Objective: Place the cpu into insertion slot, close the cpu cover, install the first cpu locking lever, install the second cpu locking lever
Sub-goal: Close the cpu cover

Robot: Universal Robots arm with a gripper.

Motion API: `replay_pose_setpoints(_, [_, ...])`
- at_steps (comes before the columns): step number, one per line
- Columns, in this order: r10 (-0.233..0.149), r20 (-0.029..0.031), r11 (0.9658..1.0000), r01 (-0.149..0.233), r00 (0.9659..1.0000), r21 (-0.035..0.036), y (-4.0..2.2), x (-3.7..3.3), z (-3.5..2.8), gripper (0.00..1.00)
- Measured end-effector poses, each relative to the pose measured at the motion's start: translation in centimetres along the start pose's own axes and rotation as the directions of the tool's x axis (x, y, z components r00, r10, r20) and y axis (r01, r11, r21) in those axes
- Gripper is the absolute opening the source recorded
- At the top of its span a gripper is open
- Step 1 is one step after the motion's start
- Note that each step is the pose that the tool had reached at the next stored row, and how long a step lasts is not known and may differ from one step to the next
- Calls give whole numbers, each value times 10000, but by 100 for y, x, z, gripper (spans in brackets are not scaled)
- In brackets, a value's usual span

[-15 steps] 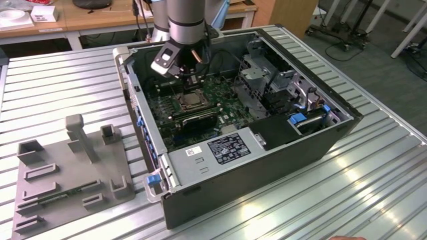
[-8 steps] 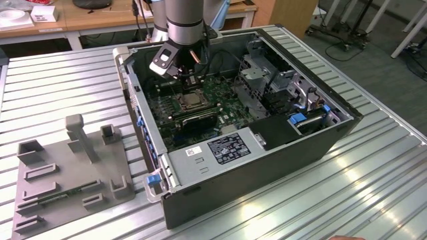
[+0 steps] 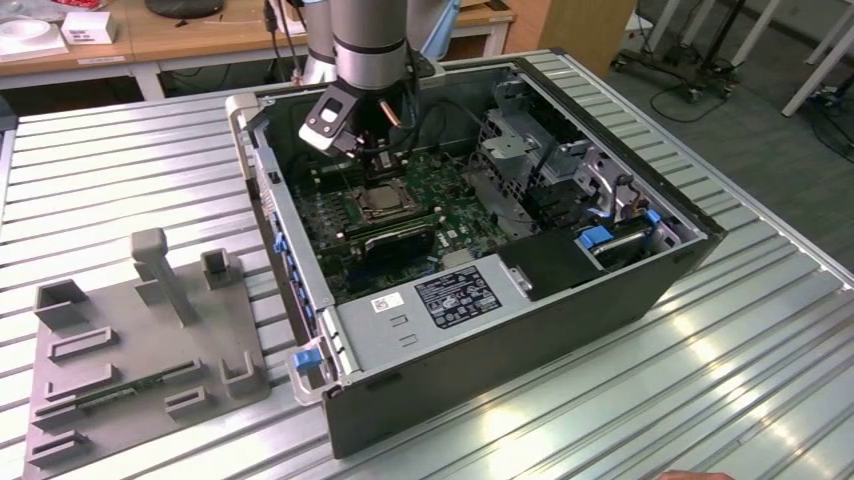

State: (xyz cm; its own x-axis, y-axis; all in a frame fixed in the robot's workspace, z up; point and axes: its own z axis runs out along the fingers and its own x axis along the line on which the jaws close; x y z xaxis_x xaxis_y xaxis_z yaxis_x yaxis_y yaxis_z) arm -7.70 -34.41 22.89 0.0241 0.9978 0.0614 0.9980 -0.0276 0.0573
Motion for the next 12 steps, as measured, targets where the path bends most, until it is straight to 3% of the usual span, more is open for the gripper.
replay_pose_setpoints(9, [2,2,10000,-2,10000,37,-12,-6,98,11])
replay_pose_setpoints(12, [2,5,10000,-2,10000,39,-13,-6,99,11])
